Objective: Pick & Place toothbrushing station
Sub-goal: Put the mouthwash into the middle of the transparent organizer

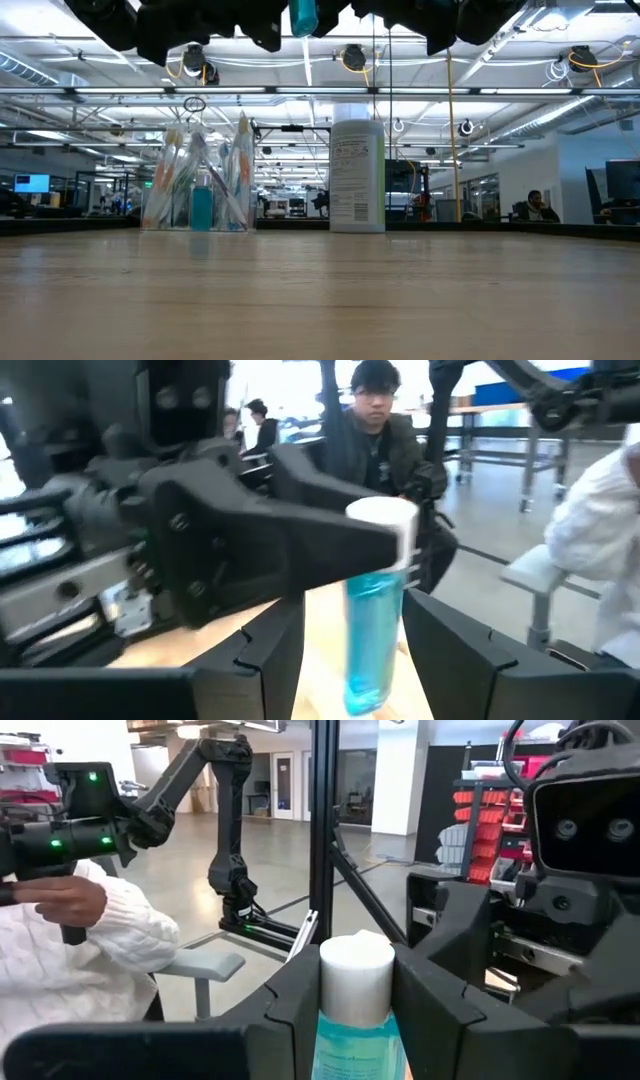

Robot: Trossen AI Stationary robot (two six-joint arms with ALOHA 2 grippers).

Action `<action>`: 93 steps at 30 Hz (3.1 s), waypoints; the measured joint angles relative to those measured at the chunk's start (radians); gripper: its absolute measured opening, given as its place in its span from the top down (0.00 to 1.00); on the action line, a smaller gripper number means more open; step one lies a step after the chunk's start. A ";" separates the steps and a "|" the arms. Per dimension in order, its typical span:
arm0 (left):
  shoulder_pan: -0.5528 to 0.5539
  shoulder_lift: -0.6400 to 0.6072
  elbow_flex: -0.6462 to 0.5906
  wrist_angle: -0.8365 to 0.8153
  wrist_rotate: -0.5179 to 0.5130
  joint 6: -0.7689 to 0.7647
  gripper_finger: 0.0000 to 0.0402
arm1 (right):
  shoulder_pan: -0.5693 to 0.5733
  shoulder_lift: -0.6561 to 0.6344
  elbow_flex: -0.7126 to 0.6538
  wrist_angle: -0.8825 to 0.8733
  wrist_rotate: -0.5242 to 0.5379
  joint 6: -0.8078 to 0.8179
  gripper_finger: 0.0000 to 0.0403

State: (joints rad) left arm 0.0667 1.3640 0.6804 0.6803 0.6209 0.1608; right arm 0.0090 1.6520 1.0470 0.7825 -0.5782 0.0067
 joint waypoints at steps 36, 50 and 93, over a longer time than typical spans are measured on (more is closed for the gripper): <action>-0.029 0.000 0.000 -0.026 -0.027 -0.043 0.56 | 0.006 0.000 0.000 -0.009 0.001 -0.171 0.75; -0.048 0.000 0.000 -0.027 -0.079 0.018 0.38 | 0.006 0.000 0.000 -0.002 -0.003 -0.211 0.75; -0.095 -0.099 0.002 -0.254 -0.463 0.064 0.38 | 0.093 -0.064 -0.059 0.000 0.582 -0.206 0.75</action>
State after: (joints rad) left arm -0.0286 1.2648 0.6827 0.4264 0.1578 0.2253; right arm 0.1022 1.5876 0.9876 0.7826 0.0036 -0.1991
